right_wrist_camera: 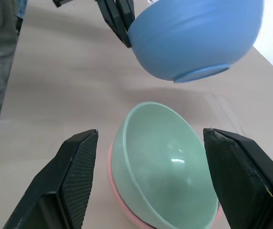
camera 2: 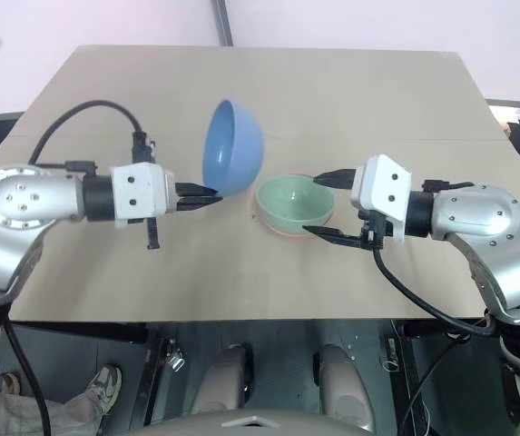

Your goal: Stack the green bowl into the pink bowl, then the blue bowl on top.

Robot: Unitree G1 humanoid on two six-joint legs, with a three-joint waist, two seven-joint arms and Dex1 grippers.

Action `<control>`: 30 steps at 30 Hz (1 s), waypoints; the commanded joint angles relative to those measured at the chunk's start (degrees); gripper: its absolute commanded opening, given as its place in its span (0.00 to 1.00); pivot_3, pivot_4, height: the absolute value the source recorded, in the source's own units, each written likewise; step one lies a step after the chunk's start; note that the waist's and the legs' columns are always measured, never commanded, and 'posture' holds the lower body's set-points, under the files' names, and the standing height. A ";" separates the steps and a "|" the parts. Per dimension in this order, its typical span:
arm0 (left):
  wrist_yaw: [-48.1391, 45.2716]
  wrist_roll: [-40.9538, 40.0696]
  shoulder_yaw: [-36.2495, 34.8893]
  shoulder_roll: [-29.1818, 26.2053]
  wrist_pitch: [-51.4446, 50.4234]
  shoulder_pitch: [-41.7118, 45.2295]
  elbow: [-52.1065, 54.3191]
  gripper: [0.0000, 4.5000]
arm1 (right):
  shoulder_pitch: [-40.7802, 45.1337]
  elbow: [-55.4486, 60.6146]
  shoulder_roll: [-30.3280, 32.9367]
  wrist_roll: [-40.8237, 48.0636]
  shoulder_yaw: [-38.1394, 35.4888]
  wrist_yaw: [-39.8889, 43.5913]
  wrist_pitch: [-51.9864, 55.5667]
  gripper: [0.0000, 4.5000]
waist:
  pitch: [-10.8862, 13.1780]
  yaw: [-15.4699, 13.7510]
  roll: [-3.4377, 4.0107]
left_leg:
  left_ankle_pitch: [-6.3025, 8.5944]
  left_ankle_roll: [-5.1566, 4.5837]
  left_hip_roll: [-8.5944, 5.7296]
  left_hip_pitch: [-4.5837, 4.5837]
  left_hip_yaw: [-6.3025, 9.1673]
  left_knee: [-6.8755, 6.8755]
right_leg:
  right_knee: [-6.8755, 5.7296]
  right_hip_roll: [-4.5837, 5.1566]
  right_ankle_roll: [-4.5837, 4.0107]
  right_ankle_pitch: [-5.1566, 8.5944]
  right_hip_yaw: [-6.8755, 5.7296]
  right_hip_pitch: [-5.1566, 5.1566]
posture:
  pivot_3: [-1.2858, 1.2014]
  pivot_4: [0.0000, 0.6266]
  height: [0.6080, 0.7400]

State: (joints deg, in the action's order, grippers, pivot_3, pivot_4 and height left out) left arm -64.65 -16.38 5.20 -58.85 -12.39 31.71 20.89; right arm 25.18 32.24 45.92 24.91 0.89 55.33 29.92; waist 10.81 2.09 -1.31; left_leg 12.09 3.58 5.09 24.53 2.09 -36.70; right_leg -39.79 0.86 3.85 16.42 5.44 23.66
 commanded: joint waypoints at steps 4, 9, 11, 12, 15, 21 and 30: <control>-14.88 -3.15 4.17 4.74 5.09 13.84 -10.58 0.01 | -1.70 3.96 1.78 1.42 -4.09 -2.09 1.03 0.86 | 0.00 -0.13 -0.01 | 0.00 0.00 0.00 0.10 0.06 -0.13 | -0.02 -0.01 0.00 0.00 -0.05 0.00 | 0.52 0.24 1.00; -22.33 -0.78 8.90 11.52 7.40 23.19 -21.77 0.01 | -3.19 5.88 2.37 1.96 -5.34 -4.03 2.44 0.86 | 0.00 -0.19 0.01 | 0.01 -0.01 0.00 0.16 0.12 -0.35 | -0.05 -0.02 0.01 -0.01 -0.12 -0.07 | 0.52 0.24 1.00; -24.00 -0.51 9.41 13.90 8.96 25.16 -25.21 0.01 | -3.63 6.81 2.58 2.27 -5.84 -4.83 3.16 0.86 | 0.00 -0.02 0.00 | 0.01 -0.01 0.00 0.16 0.13 -0.39 | -0.07 -0.02 0.01 -0.01 -0.12 -0.08 | 0.52 0.24 1.00; -25.46 -1.01 9.43 14.96 9.27 26.07 -26.83 0.01 | -4.15 7.47 2.78 2.41 -6.36 -5.33 3.55 0.86 | 0.00 0.10 0.00 | 0.01 -0.01 0.00 0.16 0.13 -0.40 | -0.07 -0.03 0.01 -0.01 -0.12 -0.08 | 0.52 0.24 1.00; -27.78 -0.85 10.40 16.36 11.53 28.29 -30.99 0.01 | -5.15 8.82 3.29 2.66 -7.27 -6.60 4.44 0.86 | 0.00 0.24 0.01 | 0.01 -0.02 0.00 0.18 0.17 -0.40 | -0.08 -0.05 0.01 -0.01 -0.12 -0.08 | 0.52 0.24 1.00; -27.85 -2.89 18.49 14.86 15.77 32.66 -36.29 0.01 | -7.00 11.56 3.88 3.31 -8.97 -9.12 6.19 0.86 | 0.00 0.12 0.00 | 0.01 -0.02 0.00 0.18 0.18 -0.43 | -0.08 -0.04 0.01 -0.01 -0.12 -0.10 | 0.52 0.24 1.00; -27.03 -1.03 14.56 18.43 20.87 35.27 -41.40 0.60 | -9.07 14.03 4.71 4.42 -10.93 -11.20 7.80 0.86 | 0.00 0.06 0.00 | 0.00 -0.02 0.00 0.19 0.19 -0.46 | -0.08 -0.04 0.02 0.00 -0.13 -0.12 | 0.52 0.24 1.00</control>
State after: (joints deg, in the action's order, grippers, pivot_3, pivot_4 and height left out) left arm -92.10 -16.46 23.90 -40.14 10.31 65.77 -21.19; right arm 16.38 44.10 49.99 28.54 -7.78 44.78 37.61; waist 10.81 2.15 -1.31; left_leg 12.10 3.57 5.09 24.72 2.29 -37.16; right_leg -39.87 0.81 3.87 16.41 5.31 23.54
